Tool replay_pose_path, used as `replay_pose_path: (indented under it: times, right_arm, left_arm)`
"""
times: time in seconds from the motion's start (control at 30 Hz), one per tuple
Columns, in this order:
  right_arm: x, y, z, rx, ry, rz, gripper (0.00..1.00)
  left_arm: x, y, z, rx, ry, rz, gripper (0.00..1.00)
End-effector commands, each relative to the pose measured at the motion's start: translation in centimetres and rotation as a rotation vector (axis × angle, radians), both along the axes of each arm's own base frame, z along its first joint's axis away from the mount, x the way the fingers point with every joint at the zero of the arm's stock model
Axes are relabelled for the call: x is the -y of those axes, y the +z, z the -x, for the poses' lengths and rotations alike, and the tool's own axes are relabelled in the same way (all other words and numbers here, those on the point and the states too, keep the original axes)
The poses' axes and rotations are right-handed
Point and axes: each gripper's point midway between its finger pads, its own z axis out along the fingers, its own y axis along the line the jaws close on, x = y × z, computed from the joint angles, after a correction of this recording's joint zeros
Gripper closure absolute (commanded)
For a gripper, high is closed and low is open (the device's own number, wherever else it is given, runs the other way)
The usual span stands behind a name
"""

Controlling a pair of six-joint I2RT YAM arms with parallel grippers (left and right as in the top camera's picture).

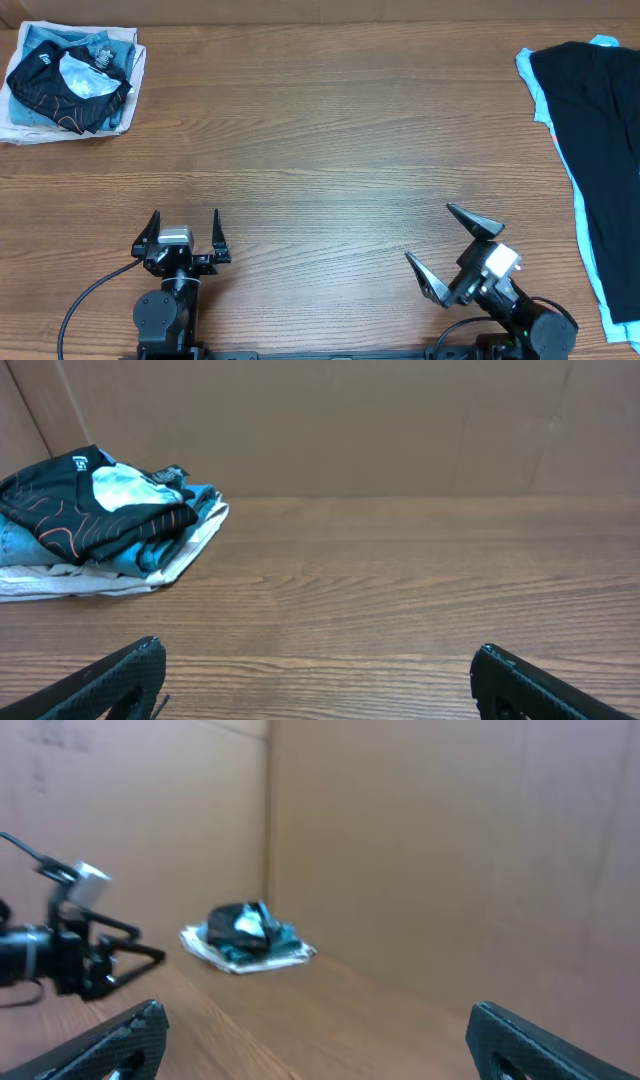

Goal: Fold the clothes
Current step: 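Reach the right gripper toward the black shirt on the right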

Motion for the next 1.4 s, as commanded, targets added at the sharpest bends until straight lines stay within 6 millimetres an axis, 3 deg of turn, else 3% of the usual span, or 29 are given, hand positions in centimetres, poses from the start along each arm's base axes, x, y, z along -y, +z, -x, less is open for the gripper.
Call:
replay_pose_path:
  times: [0.0,0.13,0.37,0.53,0.6,0.77,0.87,1.03,1.17,1.37]
  right_arm:
    - [0.1,1.5,0.5,-0.009,0.016,-0.054,0.00]
    - [1.5,4.0,0.0,0.001,-0.084,-0.100,0.00]
    - [5.5,6.6,-3.1,-0.104,-0.382,-0.097,0.00]
    - [9.6,9.2,-6.9,-0.205,-0.651,-0.052,0.00]
    - [11.7,9.8,-10.2,-0.309,-0.772,0.002,0.00]
    - [16.0,8.1,-17.3,-0.596,-0.892,0.107,0.00]
    - [16.7,5.8,-20.1,-0.800,-0.861,0.148,0.00]
    - [17.9,2.8,-23.9,-0.901,-0.878,0.205,0.00]
    - [21.6,0.1,-26.5,-0.914,-0.974,0.201,0.00]
    - [28.8,-2.6,-28.2,-0.921,-1.095,0.133,0.00]
  left_arm:
    - [-0.4,0.1,0.0,0.011,0.015,-0.020,0.00]
    - [-0.4,0.1,0.0,0.011,0.015,-0.020,0.00]
    - [-0.4,0.1,0.0,0.011,0.015,-0.020,0.00]
    - [-0.4,0.1,0.0,0.011,0.015,-0.020,0.00]
    - [-0.4,0.1,0.0,0.011,0.015,-0.020,0.00]
    - [-0.4,0.1,0.0,0.011,0.015,-0.020,0.00]
    - [-0.4,0.1,0.0,0.011,0.015,-0.020,0.00]
    - [-0.4,0.1,0.0,0.011,0.015,-0.020,0.00]
    - [-0.4,0.1,0.0,0.011,0.015,-0.020,0.00]
    - [-0.4,0.1,0.0,0.011,0.015,-0.020,0.00]
